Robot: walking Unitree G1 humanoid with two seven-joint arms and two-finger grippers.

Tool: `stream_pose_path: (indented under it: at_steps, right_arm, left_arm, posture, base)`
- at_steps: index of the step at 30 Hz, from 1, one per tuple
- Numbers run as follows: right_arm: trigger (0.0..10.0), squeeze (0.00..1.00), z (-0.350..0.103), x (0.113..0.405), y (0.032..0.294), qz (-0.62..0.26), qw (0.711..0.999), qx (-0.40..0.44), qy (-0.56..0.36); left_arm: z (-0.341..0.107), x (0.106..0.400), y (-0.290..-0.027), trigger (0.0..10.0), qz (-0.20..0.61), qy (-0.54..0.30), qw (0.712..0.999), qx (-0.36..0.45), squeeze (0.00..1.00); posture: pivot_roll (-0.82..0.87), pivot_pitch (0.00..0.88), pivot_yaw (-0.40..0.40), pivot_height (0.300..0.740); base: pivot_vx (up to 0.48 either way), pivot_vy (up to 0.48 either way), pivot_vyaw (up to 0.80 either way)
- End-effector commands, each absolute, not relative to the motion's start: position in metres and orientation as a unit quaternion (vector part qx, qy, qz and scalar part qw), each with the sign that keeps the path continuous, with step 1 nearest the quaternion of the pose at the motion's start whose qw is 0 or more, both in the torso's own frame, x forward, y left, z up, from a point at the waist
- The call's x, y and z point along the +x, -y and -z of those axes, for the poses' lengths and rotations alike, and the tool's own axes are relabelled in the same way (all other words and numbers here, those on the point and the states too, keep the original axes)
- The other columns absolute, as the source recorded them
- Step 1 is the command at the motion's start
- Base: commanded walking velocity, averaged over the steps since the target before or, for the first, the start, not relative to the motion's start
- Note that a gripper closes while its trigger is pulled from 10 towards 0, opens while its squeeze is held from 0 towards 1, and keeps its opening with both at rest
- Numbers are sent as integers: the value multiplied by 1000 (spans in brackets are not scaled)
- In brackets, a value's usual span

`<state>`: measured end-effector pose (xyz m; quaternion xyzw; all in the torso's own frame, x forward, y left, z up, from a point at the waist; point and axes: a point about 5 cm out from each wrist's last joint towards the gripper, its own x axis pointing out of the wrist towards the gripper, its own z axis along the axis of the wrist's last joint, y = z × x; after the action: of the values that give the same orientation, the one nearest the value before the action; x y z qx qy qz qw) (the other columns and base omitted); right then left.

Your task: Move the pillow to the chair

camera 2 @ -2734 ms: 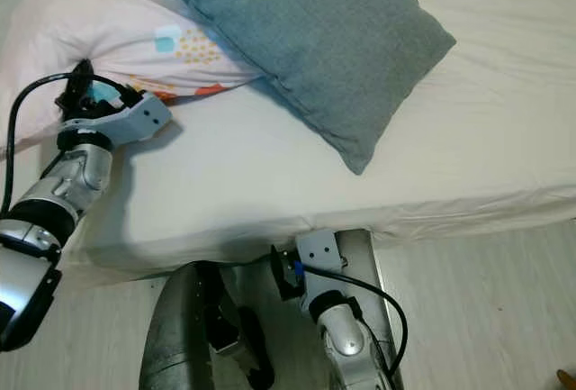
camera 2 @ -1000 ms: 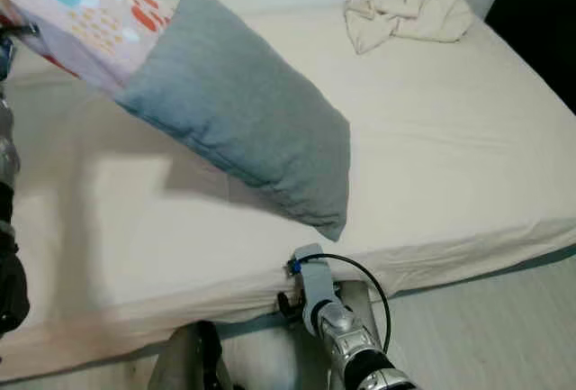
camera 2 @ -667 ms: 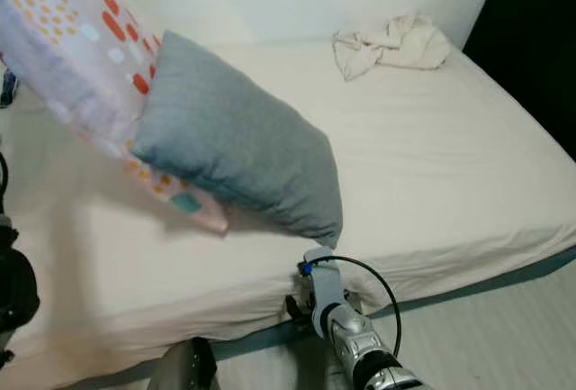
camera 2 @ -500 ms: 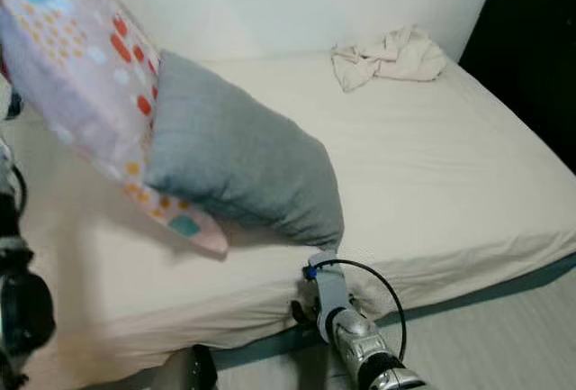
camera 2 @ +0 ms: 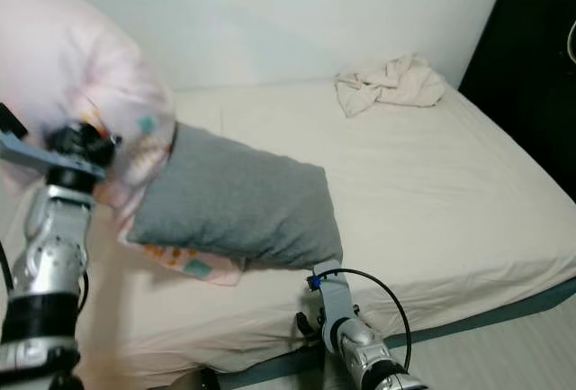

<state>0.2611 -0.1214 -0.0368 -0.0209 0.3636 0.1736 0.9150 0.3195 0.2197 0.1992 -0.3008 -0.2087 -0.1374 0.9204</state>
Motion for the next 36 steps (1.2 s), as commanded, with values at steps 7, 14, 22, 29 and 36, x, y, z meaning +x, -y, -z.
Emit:
stream_pose_path:
  at_steps: [7, 14, 22, 29, 36]
  right_arm:
    - [10000, 0, 32, 266, 117, -180, 920, -15, -347]
    - [10000, 0, 32, 265, 116, -182, 920, -12, -347]
    - [10000, 0, 33, 265, 116, -185, 918, -19, -349]
    - [10000, 0, 47, 249, 134, -164, 903, -60, -392]
    - [10000, 0, 65, 224, 162, -127, 883, -86, -445]
  left_arm:
    - [-160, 309, -172, 10000, 220, 123, 909, -332, 0]
    - [-140, 316, -182, 10000, 144, 95, 927, -334, 0]
    - [-147, 323, -230, 10000, 52, 123, 938, -321, 0]
    - [-112, 316, -257, 10000, -8, 68, 950, -304, 0]
    - [-48, 293, -245, 10000, -27, -41, 950, -309, 0]
  posture:
    - [-182, 54, 33, 691]
    - [-181, 51, 31, 720]
    - [-186, 42, 29, 740]
    - [-180, 39, 24, 740]
    - [-169, 29, 10, 740]
  base:
    - [0, 0, 0]
    - [0, 0, 0]
    - [0, 0, 0]
    - [0, 0, 0]
    - [0, 0, 0]
